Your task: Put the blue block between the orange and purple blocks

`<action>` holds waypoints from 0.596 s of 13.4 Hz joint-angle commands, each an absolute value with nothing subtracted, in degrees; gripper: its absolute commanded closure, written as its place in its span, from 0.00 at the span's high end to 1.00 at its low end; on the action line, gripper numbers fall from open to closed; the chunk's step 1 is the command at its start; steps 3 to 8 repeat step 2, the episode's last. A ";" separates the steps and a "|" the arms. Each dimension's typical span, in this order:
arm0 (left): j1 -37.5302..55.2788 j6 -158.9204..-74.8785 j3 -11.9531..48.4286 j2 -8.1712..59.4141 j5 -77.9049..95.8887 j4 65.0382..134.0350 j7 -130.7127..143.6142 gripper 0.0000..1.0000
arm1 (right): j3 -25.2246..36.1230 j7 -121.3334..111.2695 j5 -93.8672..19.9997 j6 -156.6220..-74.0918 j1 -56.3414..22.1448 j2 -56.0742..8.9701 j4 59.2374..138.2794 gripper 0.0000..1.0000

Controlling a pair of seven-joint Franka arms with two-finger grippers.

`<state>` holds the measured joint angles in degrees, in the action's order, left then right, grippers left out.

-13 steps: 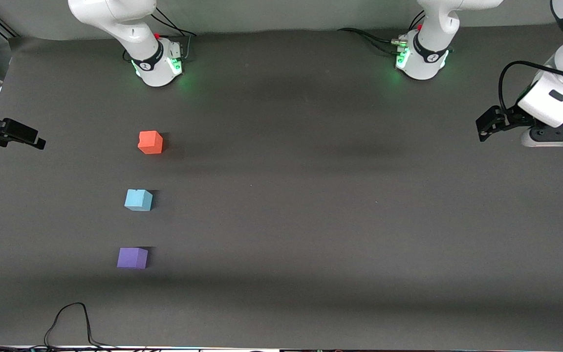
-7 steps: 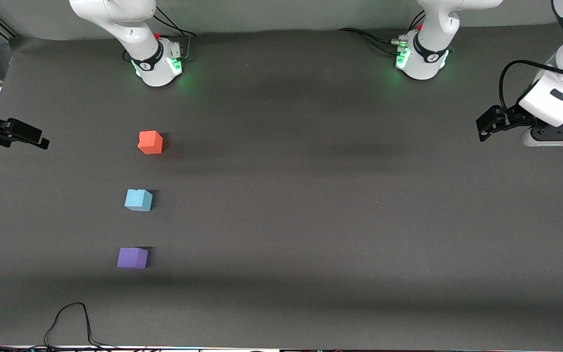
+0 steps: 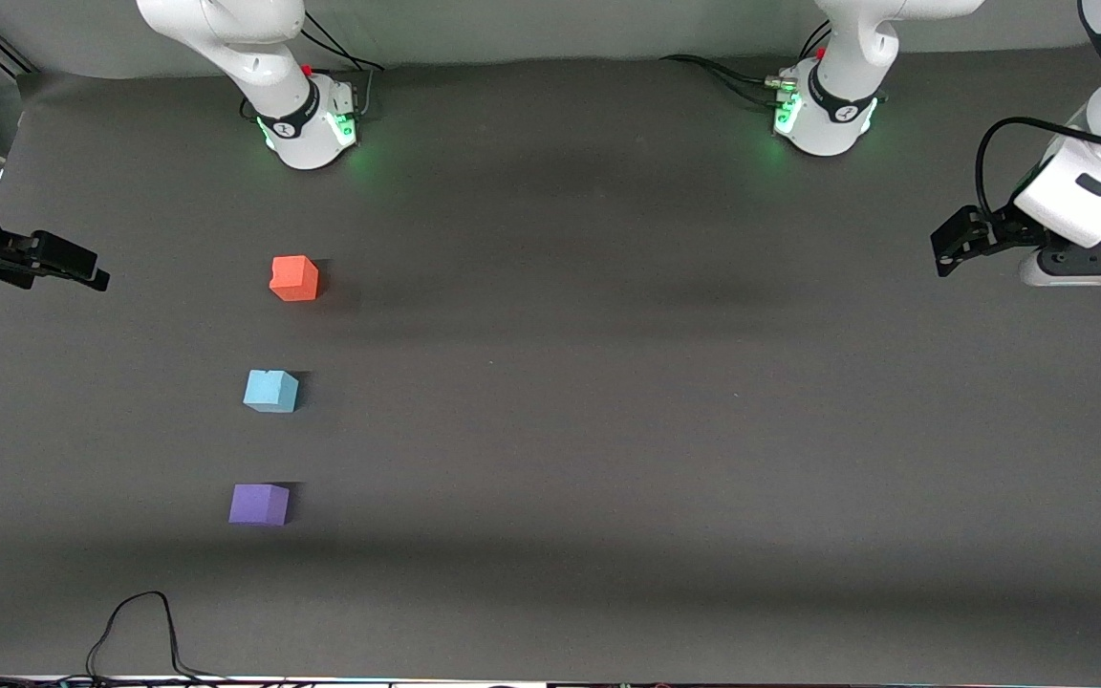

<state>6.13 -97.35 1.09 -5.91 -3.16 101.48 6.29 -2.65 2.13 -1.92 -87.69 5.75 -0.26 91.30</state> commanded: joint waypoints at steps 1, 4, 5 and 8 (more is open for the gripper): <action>6.33 -96.50 0.88 -5.80 -2.64 100.63 5.36 1.00 | -2.81 3.25 -0.53 -88.07 5.36 0.44 91.93 1.00; 6.33 -96.42 0.88 -5.80 -2.64 100.63 5.36 1.00 | -2.81 3.16 -0.53 -88.07 5.36 0.44 91.93 1.00; 6.33 -96.42 0.88 -5.80 -2.64 100.63 5.36 1.00 | -2.81 3.16 -0.53 -88.07 5.36 0.44 91.93 1.00; 6.33 -96.42 0.88 -5.80 -2.64 100.63 5.36 1.00 | -2.81 3.16 -0.53 -88.07 5.36 0.44 91.93 1.00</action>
